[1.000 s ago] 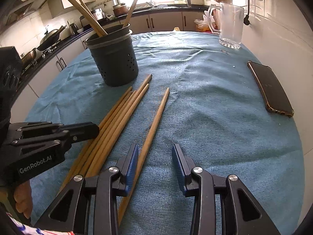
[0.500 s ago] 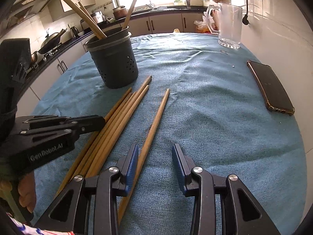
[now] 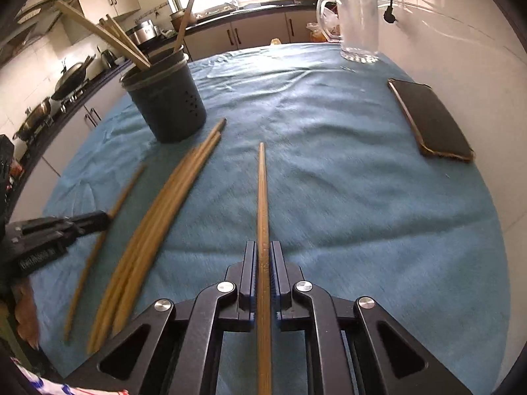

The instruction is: Organize utensils

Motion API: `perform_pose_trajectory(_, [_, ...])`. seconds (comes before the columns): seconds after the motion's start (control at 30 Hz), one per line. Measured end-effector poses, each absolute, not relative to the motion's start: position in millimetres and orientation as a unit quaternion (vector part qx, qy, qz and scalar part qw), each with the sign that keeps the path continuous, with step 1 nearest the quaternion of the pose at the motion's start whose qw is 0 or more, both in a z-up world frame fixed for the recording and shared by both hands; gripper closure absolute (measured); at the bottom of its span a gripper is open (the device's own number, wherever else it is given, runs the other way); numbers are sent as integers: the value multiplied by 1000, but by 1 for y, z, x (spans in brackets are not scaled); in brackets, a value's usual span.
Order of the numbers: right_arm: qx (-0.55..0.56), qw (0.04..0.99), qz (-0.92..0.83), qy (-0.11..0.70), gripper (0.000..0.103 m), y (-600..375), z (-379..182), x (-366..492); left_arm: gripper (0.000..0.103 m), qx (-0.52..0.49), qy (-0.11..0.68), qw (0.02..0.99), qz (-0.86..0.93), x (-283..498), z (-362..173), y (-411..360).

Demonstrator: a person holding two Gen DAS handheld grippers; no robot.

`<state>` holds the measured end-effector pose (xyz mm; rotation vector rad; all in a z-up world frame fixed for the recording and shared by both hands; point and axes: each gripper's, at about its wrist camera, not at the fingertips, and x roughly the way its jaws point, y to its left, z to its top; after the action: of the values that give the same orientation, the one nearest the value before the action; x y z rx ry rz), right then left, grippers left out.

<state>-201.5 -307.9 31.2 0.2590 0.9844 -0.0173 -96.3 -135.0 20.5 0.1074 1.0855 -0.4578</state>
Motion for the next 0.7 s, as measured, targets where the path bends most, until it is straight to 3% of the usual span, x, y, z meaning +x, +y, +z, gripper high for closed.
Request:
perform_pose_trajectory(0.17, [69,866,12,496,92,-303,37,-224,96,48,543,809,-221,-118,21,-109])
perform_pose_trajectory(0.23, [63,863,17,500,75,-300,38,-224,96,48,550,804,-222,-120,23,-107])
perform_pose_trajectory(0.3, [57,863,19,502,68,-297,38,-219,93,50,544,806,-228,-120,29,-108])
perform_pose_trajectory(0.4, [42,863,12,503,68,-294,37,-205,84,45,535,814,-220,-111,33,-109])
perform_pose_trajectory(0.5, [52,860,9,507,68,-300,34,-185,83,33,539,813,-219,-93,29,-115])
perform_pose_trajectory(0.7, [72,846,7,528,85,-319,34,-138,84,33,541,814,-210,-67,19,-122])
